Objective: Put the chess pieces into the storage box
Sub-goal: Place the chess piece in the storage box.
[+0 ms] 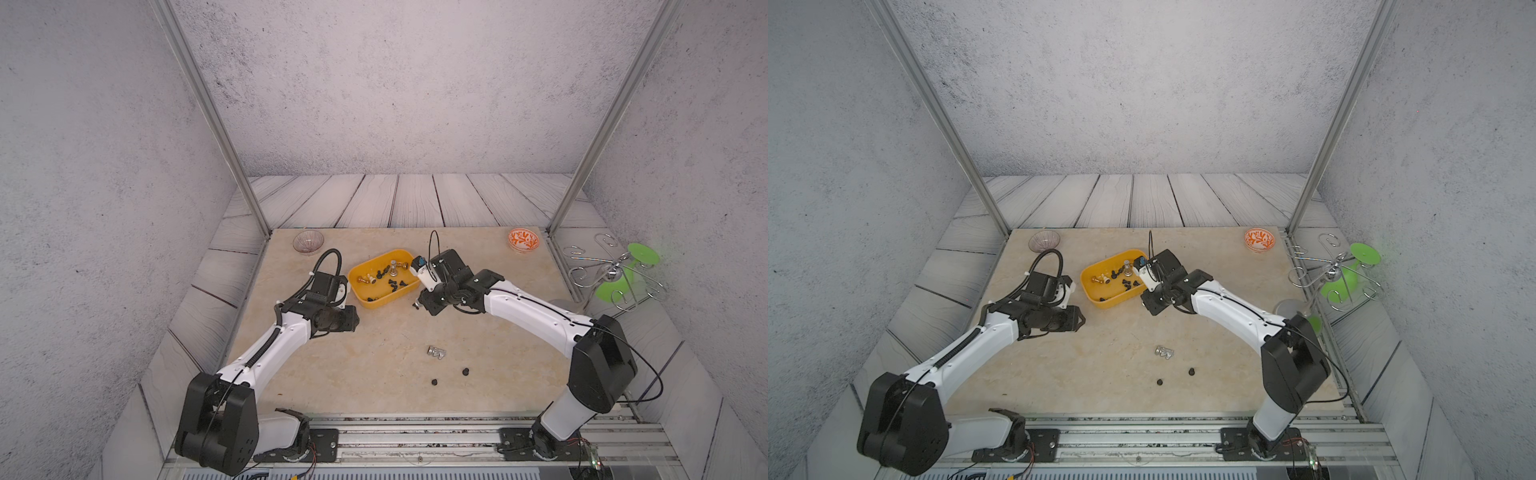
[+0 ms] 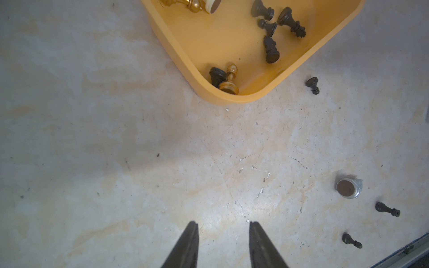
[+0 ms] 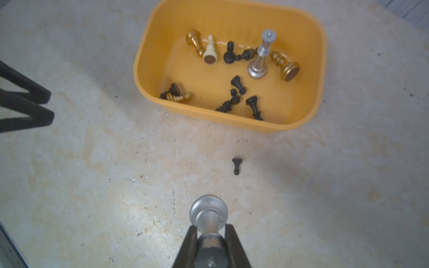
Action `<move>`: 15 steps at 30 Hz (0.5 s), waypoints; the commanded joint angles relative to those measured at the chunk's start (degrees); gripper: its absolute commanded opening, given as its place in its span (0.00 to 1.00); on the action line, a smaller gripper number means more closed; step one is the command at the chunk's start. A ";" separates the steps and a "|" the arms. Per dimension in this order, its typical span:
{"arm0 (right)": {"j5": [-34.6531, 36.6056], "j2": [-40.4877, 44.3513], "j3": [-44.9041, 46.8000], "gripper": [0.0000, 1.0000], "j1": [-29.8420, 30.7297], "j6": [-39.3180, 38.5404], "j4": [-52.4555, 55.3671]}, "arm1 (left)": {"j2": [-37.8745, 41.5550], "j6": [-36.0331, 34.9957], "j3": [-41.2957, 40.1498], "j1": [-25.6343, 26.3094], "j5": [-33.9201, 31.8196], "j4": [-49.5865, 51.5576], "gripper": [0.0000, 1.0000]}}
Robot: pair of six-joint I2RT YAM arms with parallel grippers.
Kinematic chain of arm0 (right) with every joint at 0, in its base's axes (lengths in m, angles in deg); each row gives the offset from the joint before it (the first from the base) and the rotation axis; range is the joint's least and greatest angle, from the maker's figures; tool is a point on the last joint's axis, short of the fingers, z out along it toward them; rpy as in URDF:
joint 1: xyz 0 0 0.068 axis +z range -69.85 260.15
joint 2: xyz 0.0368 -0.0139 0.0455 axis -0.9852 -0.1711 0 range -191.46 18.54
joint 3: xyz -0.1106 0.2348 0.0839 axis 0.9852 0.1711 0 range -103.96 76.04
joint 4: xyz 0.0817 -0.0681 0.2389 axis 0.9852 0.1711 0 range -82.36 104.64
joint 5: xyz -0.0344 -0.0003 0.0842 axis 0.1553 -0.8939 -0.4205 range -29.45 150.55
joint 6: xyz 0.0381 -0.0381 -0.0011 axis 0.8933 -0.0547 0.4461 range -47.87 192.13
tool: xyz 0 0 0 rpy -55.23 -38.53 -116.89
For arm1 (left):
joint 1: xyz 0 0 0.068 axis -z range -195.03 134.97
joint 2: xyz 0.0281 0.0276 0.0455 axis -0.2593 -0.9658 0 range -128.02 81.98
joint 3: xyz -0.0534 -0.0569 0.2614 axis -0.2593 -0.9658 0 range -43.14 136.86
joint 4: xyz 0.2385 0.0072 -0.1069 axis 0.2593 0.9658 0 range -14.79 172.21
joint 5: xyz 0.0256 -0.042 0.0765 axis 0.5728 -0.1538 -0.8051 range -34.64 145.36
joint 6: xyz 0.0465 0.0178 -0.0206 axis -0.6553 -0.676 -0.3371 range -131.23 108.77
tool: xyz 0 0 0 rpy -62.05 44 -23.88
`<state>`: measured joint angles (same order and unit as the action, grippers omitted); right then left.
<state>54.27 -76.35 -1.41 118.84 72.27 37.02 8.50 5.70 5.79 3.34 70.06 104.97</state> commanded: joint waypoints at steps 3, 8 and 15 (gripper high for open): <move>-1.96 -6.14 -8.28 0.20 -2.73 -2.74 1.57 | 1.67 0.82 -1.49 -0.53 -0.11 -0.73 0.40; -2.68 -12.72 -16.95 0.20 -4.58 -3.41 2.51 | 2.69 1.26 -2.20 -0.53 -0.08 -1.11 0.40; -2.24 -21.98 -27.44 0.20 -5.42 -3.53 4.61 | 1.95 1.35 -2.87 -0.53 1.47 -2.31 0.40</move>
<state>52.36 -94.14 -25.61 113.66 69.47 39.34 10.41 6.64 3.49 3.34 70.37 103.60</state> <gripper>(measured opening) 0.202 0.396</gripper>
